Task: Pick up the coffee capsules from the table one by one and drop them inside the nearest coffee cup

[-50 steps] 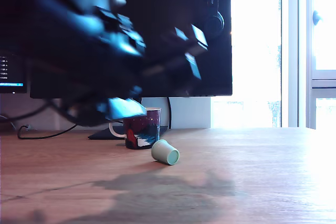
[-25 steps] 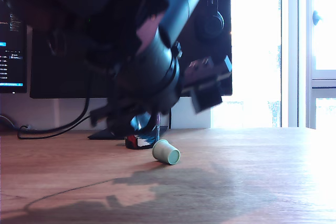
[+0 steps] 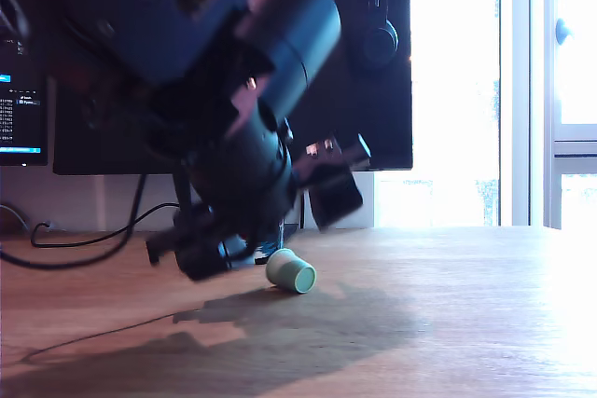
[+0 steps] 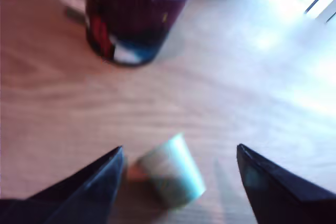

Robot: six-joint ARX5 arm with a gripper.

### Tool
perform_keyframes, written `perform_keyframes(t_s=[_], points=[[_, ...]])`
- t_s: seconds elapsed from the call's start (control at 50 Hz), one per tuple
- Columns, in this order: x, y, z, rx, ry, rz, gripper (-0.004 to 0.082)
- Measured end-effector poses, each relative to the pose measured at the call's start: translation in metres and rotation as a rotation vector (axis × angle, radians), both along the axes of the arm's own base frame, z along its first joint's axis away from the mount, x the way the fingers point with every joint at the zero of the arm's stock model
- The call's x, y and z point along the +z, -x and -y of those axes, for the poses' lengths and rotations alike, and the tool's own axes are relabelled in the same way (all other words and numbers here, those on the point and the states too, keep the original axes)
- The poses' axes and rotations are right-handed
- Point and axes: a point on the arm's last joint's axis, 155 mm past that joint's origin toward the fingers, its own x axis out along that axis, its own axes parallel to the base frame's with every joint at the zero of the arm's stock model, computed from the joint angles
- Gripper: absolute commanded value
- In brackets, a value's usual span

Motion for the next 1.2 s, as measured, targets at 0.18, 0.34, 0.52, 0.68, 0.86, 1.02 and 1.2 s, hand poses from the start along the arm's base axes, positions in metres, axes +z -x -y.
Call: perform_keyframes(t_s=[0.18,0.34,0.52,0.68,0.86,1.02,1.2], points=[[-0.007,-0.004,0.009,-0.01,-0.019,-0.024,0.0616],[-0.007,-0.011,0.017,-0.017,-0.016,-0.042,0.055],[-0.021,-0.012,0.007,0.008,-0.04,-0.086,0.0475],[-0.023,-0.015,0.004,0.004,-0.033,-0.105,0.0422],[-0.025,-0.016,0.004,-0.004,-0.033,-0.126,0.0242],[-0.026,-0.015,0.009,-0.027,-0.02,-0.142,0.0142],[-0.026,-0.012,0.016,-0.082,-0.037,-0.148,0.0142]])
